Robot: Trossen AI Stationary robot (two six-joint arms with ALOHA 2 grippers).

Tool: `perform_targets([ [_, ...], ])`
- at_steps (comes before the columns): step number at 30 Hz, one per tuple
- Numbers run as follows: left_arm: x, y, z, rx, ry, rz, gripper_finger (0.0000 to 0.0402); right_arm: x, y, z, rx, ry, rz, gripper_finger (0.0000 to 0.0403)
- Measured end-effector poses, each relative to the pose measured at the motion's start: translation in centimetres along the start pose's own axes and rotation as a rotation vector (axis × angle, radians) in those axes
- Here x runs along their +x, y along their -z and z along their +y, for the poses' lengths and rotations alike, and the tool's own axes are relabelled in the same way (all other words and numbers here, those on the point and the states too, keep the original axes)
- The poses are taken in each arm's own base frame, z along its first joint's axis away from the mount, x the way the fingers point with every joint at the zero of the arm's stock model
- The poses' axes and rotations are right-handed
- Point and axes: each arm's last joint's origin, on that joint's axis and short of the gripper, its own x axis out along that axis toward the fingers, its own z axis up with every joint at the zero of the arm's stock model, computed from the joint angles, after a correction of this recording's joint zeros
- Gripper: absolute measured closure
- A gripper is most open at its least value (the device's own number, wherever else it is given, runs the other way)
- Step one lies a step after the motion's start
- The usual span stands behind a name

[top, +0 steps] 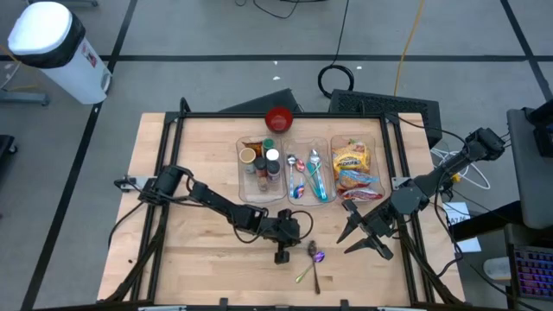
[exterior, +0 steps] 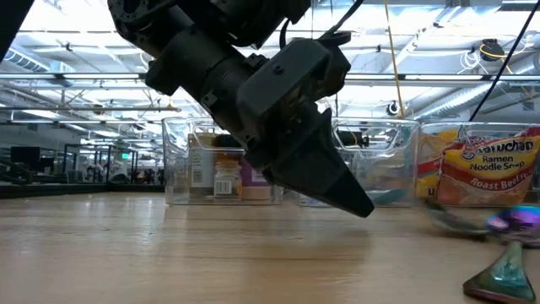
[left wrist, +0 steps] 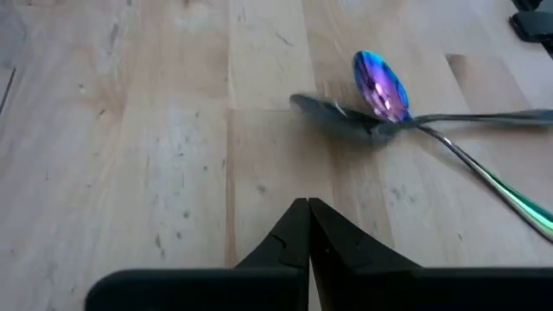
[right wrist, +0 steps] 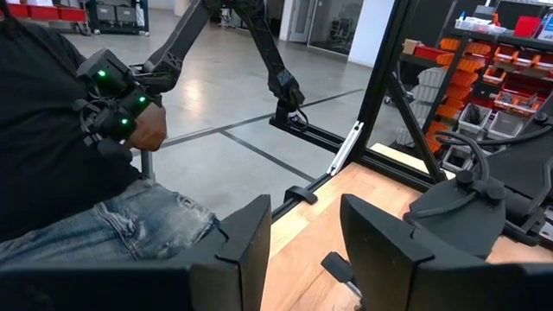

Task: Pick & Place Food Item
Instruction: Put the black spoon into the middle transparent bin

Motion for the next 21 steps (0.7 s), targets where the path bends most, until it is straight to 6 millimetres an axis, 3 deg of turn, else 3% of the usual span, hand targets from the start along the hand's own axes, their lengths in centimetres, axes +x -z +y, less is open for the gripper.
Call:
perform_targets([
  [8, 0.0, -0.3, 0.0, -0.088, -0.021, -0.038, 0.0378, 0.0, 0.0, 0.0, 0.000, 0.000, 0.003, 0.0271],
  [15, -0.3, -2.1, -0.1, -0.202, 0.054, -0.201, 0.0297, 0.0, 0.0, 0.0, 0.019, 0.004, 0.001, 0.0271],
  [18, -1.6, -3.6, -0.3, -0.113, 0.171, -0.232, 0.0265, 0.2, 0.1, -0.1, 0.103, 0.074, 0.012, 0.0271],
  [21, -4.1, -5.8, -0.8, -0.054, 0.269, -0.260, 0.0248, 0.8, 1.1, 0.7, 0.095, 0.143, 0.105, 0.0271],
])
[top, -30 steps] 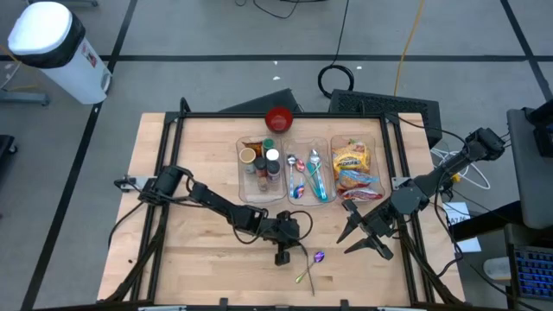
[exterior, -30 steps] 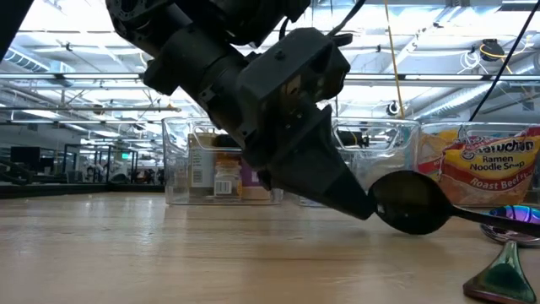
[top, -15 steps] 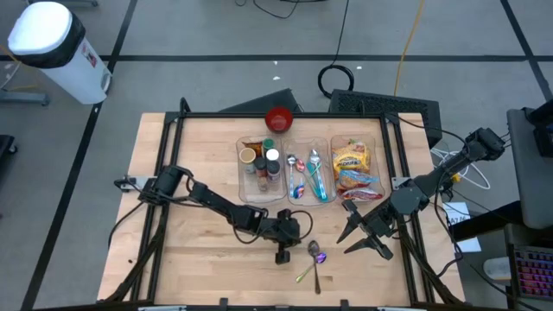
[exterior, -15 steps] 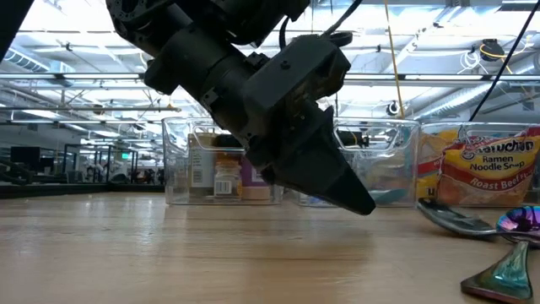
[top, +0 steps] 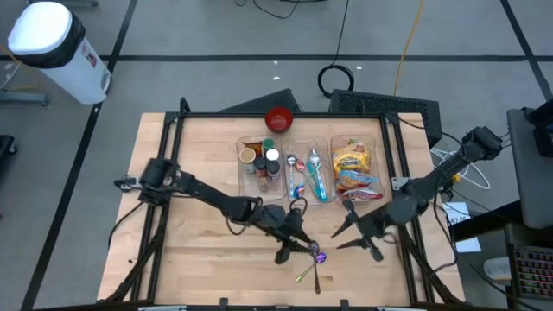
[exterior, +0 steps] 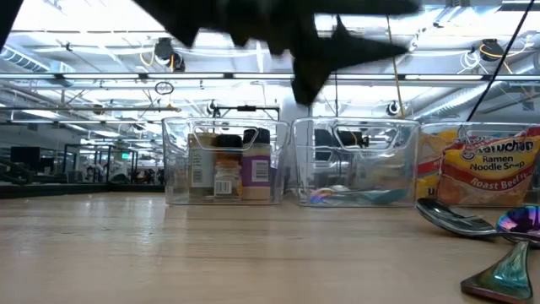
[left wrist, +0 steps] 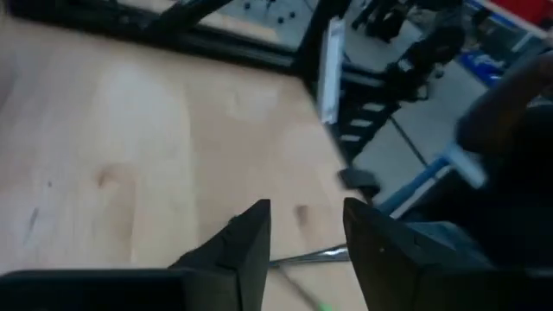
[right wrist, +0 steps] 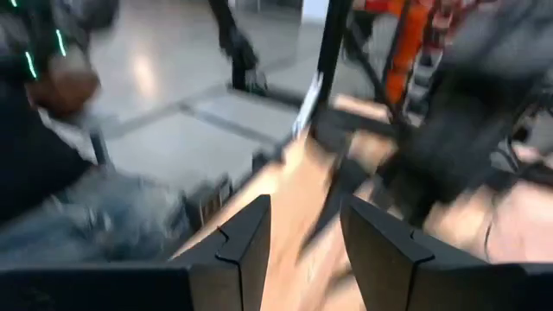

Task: Pick & Place Food Item
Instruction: Put the black spoon into the middle transparent bin

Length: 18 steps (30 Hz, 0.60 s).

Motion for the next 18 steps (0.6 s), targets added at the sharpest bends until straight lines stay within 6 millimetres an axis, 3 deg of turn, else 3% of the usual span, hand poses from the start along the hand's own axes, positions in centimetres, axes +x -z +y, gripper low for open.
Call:
perform_targets([
  [3, -1.6, -1.6, -1.6, -0.003, 0.000, 0.010, 0.0244, 1.0, 1.6, 1.1, 0.009, 0.040, 0.117, 0.0271],
  [7, -2.6, -2.2, -3.6, 0.016, -0.055, -0.006, 0.0243, 2.2, 4.2, 2.5, 0.136, 0.054, 0.282, 0.0271],
  [12, -2.6, -1.7, -5.2, 0.067, -0.091, -0.005, 0.0243, 4.3, 7.2, 3.9, 0.192, 0.077, 0.395, 0.0270],
  [18, -2.4, -1.1, -5.6, 0.072, -0.088, 0.024, 0.0243, 6.5, 10.2, 3.2, 0.187, 0.232, 0.454, 0.0245],
])
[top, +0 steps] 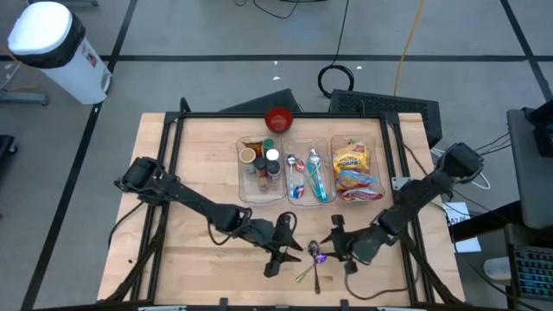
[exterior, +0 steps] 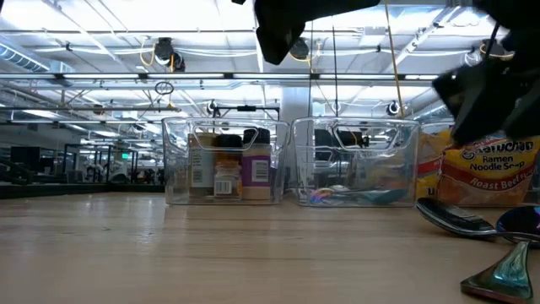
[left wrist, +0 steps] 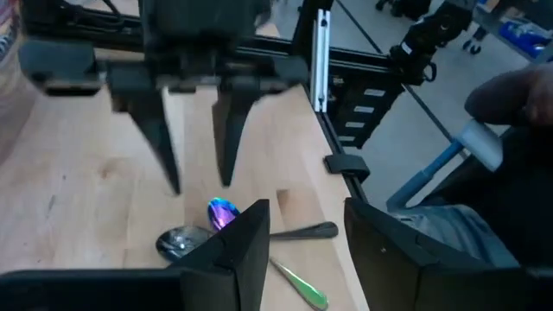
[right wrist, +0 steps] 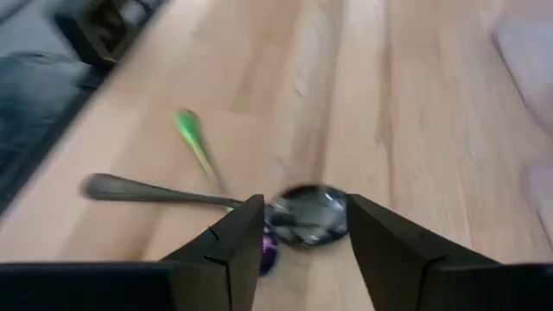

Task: Pick & Place Food Item
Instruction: Put the black spoon into the middle transparent bin

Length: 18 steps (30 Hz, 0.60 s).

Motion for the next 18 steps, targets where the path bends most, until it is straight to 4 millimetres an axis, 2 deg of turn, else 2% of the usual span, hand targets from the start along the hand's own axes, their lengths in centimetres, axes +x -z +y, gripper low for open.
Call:
perform_targets([
  [4, 0.0, 0.0, 0.1, -0.028, -0.005, -0.002, 0.0243, 1.4, 0.8, -0.8, 0.104, 0.047, 0.051, 0.0219],
  [8, 0.0, 0.0, 0.1, -0.027, -0.008, 0.004, 0.0243, 2.0, 1.2, -1.4, 0.193, 0.079, 0.077, 0.0205],
  [18, 0.0, 0.1, 0.2, -0.027, -0.039, 0.000, 0.0243, 3.7, 2.6, -1.9, 0.245, 0.086, 0.142, 0.0205],
])
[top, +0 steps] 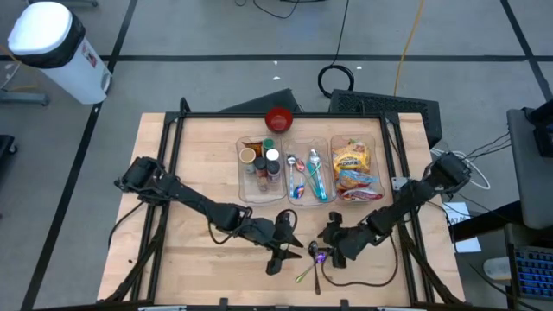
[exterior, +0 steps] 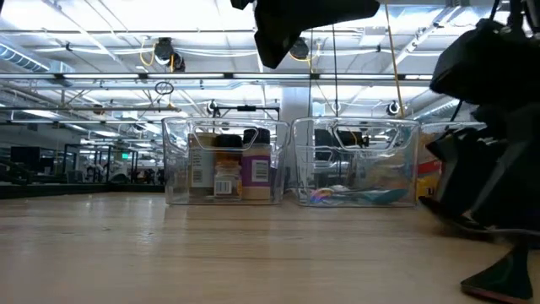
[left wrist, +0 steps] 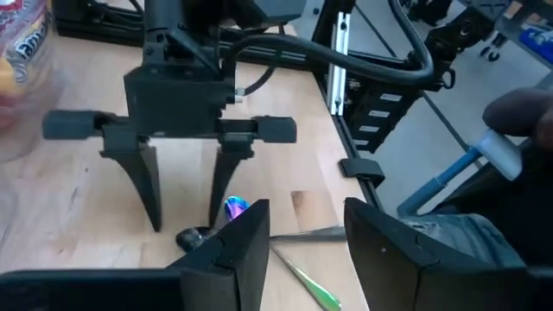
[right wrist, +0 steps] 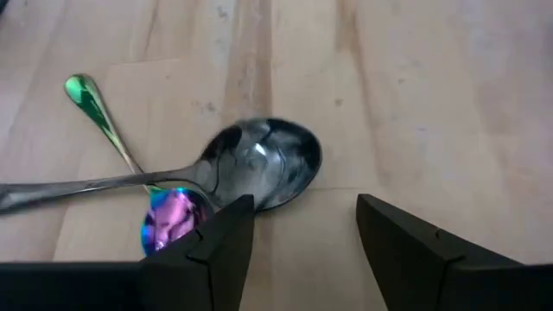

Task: Pick & Place Food Item
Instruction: Put the black spoon into the middle transparent bin

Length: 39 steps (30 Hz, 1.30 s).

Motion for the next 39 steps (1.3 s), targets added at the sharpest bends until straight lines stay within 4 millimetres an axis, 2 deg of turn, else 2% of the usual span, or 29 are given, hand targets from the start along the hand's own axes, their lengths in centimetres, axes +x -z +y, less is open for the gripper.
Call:
perform_targets([
  [6, 0.0, 0.1, 0.1, 0.001, -0.020, 0.003, 0.0243, 1.1, -0.3, -0.3, 0.038, -0.054, -0.010, 0.0206],
  [39, 0.0, 0.1, 0.1, 0.002, -0.019, 0.002, 0.0243, 0.9, -1.4, -0.4, 0.106, -0.105, -0.075, 0.0216],
])
